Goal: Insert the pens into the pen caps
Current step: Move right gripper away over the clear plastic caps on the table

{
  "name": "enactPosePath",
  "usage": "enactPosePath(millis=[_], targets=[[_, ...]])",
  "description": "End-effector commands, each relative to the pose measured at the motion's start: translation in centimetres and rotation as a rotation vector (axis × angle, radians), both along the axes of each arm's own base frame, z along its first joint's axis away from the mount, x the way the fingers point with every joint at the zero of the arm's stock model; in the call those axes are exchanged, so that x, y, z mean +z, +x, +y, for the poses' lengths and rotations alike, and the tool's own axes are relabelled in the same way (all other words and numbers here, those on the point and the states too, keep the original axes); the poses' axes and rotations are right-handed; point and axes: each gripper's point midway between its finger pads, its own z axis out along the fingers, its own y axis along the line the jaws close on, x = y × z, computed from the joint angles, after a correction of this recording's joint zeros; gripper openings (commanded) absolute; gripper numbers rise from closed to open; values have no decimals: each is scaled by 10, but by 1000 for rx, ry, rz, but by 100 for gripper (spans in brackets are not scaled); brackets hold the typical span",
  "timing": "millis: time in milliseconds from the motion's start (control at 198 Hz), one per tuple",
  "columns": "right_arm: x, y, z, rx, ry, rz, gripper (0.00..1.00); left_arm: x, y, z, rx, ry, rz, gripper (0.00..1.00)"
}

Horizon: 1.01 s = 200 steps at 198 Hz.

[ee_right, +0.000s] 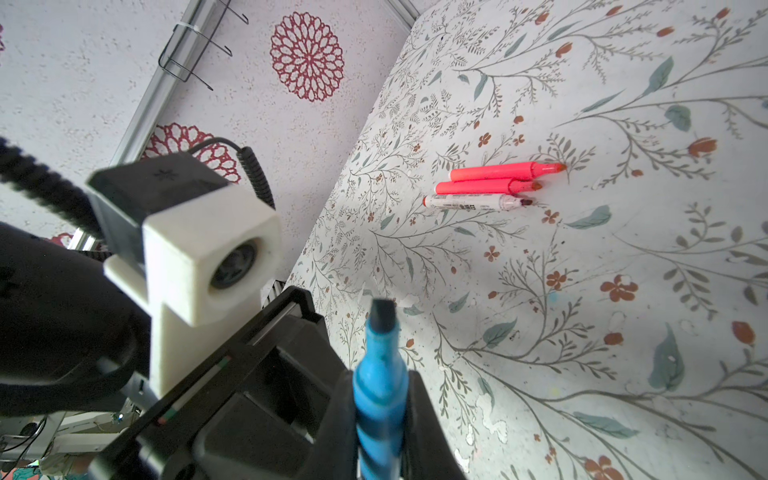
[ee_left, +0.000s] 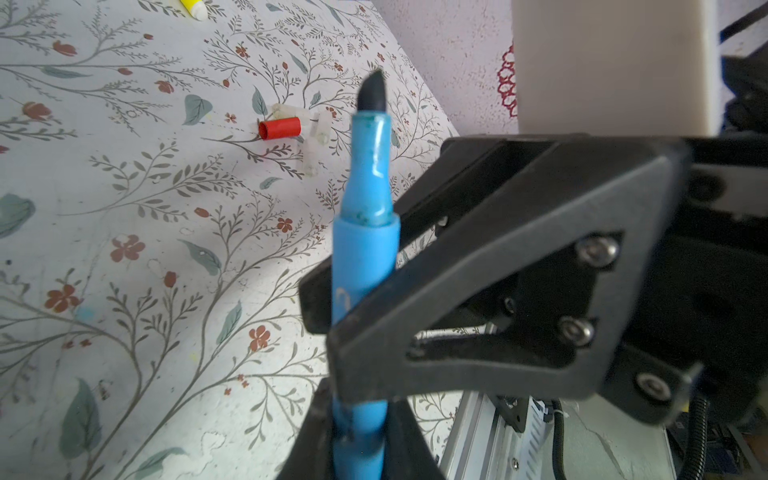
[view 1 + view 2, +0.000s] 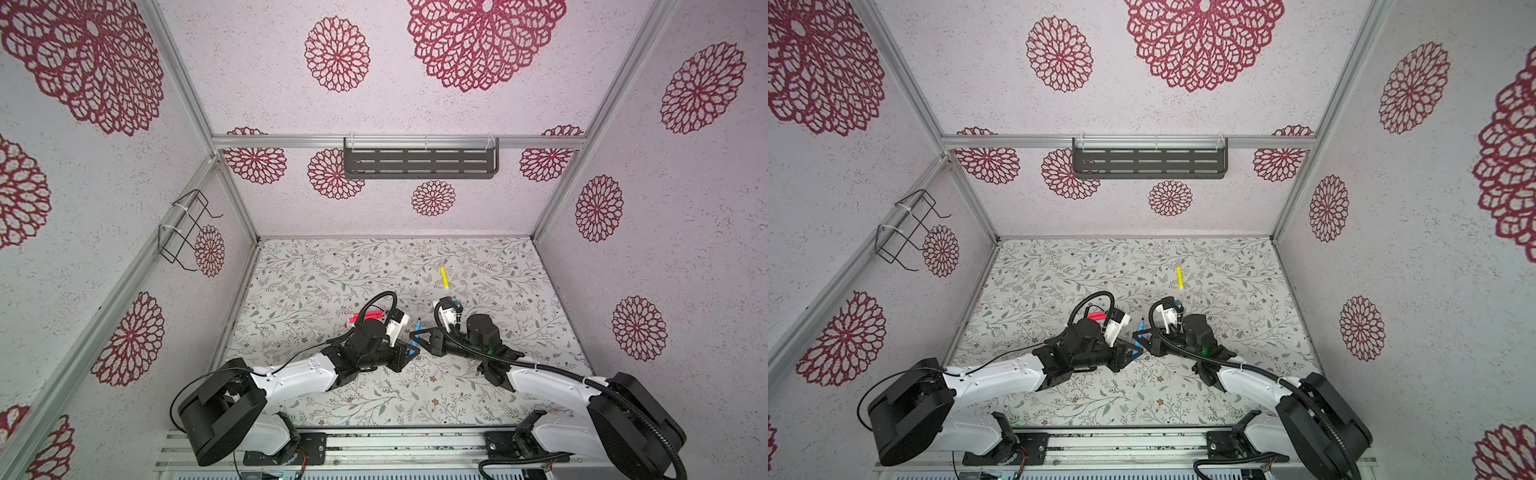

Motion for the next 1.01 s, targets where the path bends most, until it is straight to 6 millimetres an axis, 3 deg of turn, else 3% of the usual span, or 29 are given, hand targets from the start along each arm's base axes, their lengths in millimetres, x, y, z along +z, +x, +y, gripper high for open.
enactPosePath(millis=[0,157,318,531,596,697,738,864,1006], targets=[[36,-3,10,31,87,-65,6,12,5,0,26,-43,-27,26],[36,-5,14,38,112,-59,5,14,5,-1,23,-53,-29,28],[37,-4,16,36,118,-62,5,14,5,-1,24,-54,-30,7],[35,-1,11,-4,101,-70,6,16,7,6,48,-52,-49,0],[36,2,7,-36,89,-72,19,15,8,9,57,-49,-55,0],[36,9,-7,-120,36,-89,54,14,8,11,59,-41,-59,0],[38,12,-16,-167,6,-99,62,12,8,12,60,-35,-58,0],[33,29,-57,-375,-178,-77,71,9,6,14,58,-26,-50,0],[18,42,-109,-552,-407,25,71,6,4,15,55,-17,-41,0]])
